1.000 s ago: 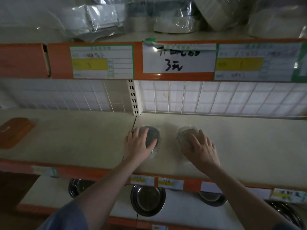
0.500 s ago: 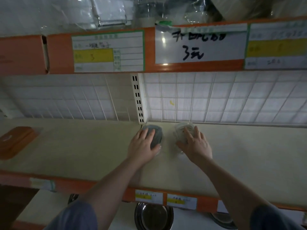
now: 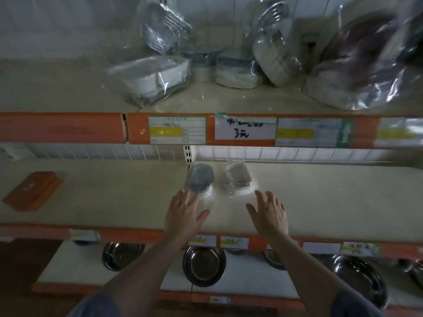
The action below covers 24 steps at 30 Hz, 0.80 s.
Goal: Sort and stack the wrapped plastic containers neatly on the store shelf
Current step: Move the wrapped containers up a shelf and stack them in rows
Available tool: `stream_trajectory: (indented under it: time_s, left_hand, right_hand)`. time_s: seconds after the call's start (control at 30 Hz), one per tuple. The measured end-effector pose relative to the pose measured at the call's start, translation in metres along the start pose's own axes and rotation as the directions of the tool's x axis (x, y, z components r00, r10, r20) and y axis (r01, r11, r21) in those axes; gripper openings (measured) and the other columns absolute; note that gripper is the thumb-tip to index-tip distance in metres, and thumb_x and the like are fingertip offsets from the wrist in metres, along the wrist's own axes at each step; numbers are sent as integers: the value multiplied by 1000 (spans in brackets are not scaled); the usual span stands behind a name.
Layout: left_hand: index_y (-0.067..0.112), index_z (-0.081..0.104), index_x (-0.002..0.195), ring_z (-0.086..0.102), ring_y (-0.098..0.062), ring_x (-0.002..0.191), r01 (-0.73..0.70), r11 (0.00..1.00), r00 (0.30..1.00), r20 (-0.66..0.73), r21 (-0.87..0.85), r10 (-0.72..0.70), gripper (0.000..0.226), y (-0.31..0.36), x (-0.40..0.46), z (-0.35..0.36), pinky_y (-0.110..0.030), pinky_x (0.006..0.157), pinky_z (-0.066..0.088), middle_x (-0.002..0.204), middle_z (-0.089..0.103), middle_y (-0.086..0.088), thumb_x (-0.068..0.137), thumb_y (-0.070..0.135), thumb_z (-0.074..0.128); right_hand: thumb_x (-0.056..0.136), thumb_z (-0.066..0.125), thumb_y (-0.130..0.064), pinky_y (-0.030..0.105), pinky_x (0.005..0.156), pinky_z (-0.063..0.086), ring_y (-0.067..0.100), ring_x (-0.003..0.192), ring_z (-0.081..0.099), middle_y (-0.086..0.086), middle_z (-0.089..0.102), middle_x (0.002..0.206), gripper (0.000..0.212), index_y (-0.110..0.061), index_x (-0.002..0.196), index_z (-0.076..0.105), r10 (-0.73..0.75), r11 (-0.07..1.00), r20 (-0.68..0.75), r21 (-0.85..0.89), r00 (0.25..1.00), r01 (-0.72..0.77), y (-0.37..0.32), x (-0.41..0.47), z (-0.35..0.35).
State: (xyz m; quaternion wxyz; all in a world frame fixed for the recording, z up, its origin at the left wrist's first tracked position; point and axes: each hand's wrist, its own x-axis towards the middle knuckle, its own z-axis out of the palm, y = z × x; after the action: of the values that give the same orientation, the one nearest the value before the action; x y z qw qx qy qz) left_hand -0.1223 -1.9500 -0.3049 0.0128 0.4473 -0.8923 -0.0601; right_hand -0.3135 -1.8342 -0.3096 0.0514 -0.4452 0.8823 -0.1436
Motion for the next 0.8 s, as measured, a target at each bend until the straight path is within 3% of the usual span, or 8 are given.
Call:
stream_trajectory:
  time_s: [0.13, 0.23, 0.33, 0.5, 0.63, 0.73, 0.8]
  left_hand:
    - [21, 22, 150, 8, -24, 146, 51, 998, 998, 34, -38, -49, 69, 14, -48, -25, -34, 117, 6, 158, 15, -5, 94, 61, 23]
    - [20, 21, 150, 10, -24, 145, 68, 997, 996, 54, -34, -66, 73, 24, -87, -38, -35, 117, 10, 157, 18, -4, 92, 64, 19]
    - [20, 23, 149, 11, -23, 145, 96, 993, 994, 50, -75, -93, 65, 35, -125, -54, -37, 116, 16, 156, 19, -2, 96, 58, 30]
    - [20, 34, 142, 27, -21, 136, 83, 991, 995, -38, -109, -88, 60, 53, -183, -90, -36, 109, 30, 147, 34, 0, 95, 55, 37]
    - [14, 38, 141, 33, -22, 134, 15, 993, 988, -148, -121, -33, 59, 74, -215, -135, -30, 109, 28, 142, 41, -2, 96, 52, 37]
    - [8, 57, 125, 51, -30, 117, -47, 986, 958, -286, -161, -1, 72, 84, -224, -169, -38, 95, 44, 122, 58, -9, 83, 59, 27]
    - [8, 58, 122, 53, -30, 114, -73, 985, 934, -356, -156, 12, 76, 88, -224, -189, -39, 91, 46, 119, 59, -8, 79, 60, 23]
  right_hand:
    - [95, 42, -44, 33, 100, 31, 25, 122, 43, 8, 41, 137, 50, -19, 138, 37, 20, 1000, 19, 10, 1000, -20, -2, -44, -30]
    - [95, 43, -43, 34, 101, 31, 25, 124, 42, 7, 41, 138, 50, -21, 139, 36, 21, 999, 35, 25, 999, -22, 1, -78, -50]
    - [94, 41, -46, 34, 100, 32, 25, 122, 42, 7, 42, 136, 53, -20, 140, 35, -1, 999, 50, 39, 999, -1, 5, -114, -74]
    - [96, 41, -43, 31, 99, 31, 21, 121, 42, 3, 43, 133, 49, -21, 139, 34, -68, 994, 0, 89, 998, 67, 7, -171, -125]
    - [95, 45, -38, 30, 100, 32, 20, 120, 43, 3, 45, 132, 46, -20, 137, 39, -125, 979, -99, 149, 987, 139, 1, -197, -174]
    - [95, 46, -37, 29, 101, 32, 18, 120, 43, 2, 46, 132, 46, -20, 137, 40, -158, 965, -188, 179, 969, 192, -5, -201, -210]
    - [95, 47, -35, 28, 101, 31, 17, 119, 44, 2, 47, 131, 45, -20, 137, 41, -172, 957, -246, 186, 954, 220, -10, -198, -232]
